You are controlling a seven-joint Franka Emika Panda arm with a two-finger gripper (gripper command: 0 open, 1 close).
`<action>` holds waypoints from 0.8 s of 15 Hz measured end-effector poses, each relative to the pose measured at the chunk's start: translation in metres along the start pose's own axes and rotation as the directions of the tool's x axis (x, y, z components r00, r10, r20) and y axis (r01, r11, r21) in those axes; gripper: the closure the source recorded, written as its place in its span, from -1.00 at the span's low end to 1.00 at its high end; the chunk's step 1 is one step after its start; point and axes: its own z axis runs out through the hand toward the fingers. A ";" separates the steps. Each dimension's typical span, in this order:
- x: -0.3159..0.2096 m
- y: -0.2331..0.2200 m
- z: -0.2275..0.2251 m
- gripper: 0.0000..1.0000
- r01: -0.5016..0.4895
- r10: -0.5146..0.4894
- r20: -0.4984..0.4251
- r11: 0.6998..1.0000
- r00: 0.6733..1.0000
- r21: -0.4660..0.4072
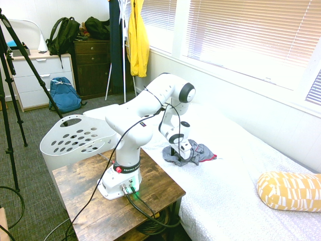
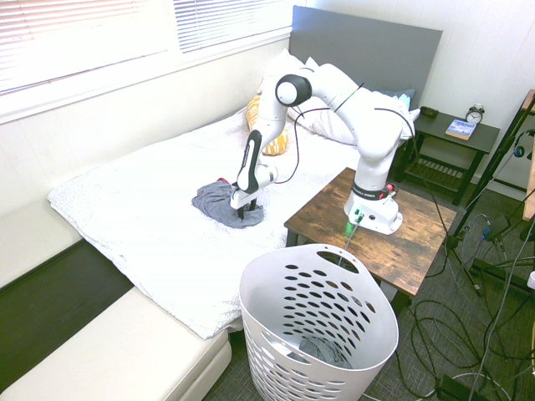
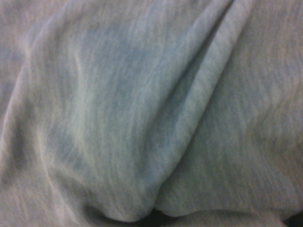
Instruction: Put my clothes in the laundry bag
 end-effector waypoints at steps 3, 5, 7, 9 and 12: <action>0.002 0.002 0.000 1.00 -0.010 0.010 0.001 1.000 1.000 0.002; 0.002 0.002 0.000 1.00 -0.007 0.007 0.002 1.000 1.000 0.005; 0.002 0.002 -0.001 1.00 -0.007 0.007 0.004 1.000 1.000 0.008; 0.003 0.002 -0.002 1.00 -0.007 0.006 0.003 1.000 1.000 0.011; 0.003 0.001 -0.006 1.00 -0.008 0.008 0.001 1.000 1.000 0.016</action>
